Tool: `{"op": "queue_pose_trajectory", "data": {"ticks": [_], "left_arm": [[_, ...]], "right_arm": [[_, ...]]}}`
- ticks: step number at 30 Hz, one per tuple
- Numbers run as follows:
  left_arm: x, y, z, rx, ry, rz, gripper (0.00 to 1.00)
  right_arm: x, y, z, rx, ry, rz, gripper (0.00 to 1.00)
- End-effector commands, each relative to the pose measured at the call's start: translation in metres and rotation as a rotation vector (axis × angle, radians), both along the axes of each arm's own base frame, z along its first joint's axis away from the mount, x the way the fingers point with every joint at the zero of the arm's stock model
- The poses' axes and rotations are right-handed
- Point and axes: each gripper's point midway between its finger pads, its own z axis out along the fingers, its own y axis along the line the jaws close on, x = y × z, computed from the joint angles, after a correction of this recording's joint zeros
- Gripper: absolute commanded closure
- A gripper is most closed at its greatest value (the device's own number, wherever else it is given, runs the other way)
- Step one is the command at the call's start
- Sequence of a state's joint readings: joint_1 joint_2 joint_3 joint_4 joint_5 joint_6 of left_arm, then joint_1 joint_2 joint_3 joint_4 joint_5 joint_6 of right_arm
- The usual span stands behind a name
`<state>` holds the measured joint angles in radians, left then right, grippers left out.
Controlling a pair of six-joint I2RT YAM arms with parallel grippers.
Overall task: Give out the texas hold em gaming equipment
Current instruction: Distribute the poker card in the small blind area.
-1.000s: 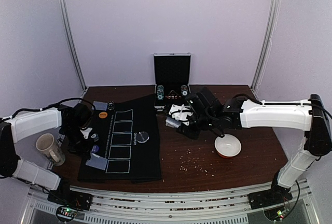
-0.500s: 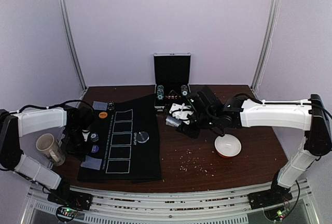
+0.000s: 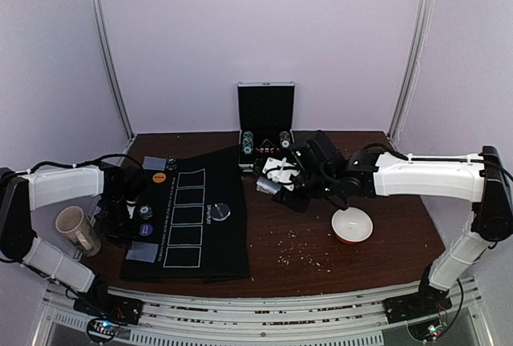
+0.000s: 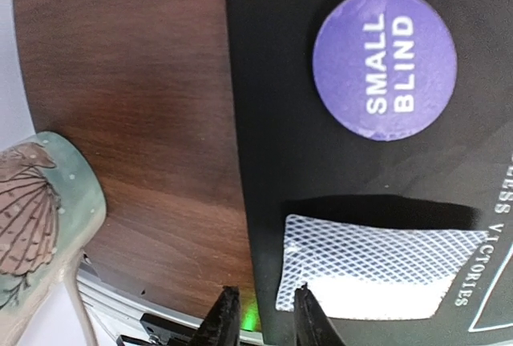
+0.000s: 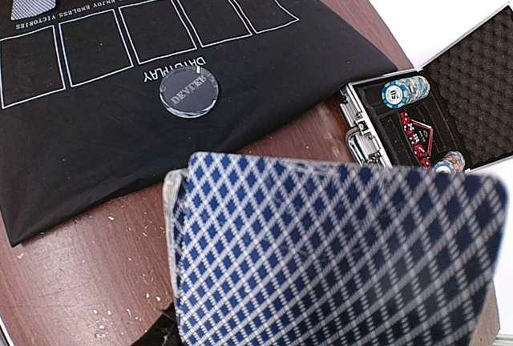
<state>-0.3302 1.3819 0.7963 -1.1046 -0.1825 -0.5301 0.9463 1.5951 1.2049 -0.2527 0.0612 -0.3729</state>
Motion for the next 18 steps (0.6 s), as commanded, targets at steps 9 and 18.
{"op": "queue_pose_trajectory", "data": {"ticks": [9, 18], "left_arm": [[0.115, -0.176, 0.185, -0.742, -0.694, -0.460, 0.52], [0.105, -0.300, 0.255, -1.263, -0.903, -0.813, 0.22]], "right_arm": [[0.000, 0.013, 0.030, 0.082, 0.000, 0.028, 0.50], [-0.012, 0.041, 0.041, 0.156, 0.051, 0.078, 0.49]]}}
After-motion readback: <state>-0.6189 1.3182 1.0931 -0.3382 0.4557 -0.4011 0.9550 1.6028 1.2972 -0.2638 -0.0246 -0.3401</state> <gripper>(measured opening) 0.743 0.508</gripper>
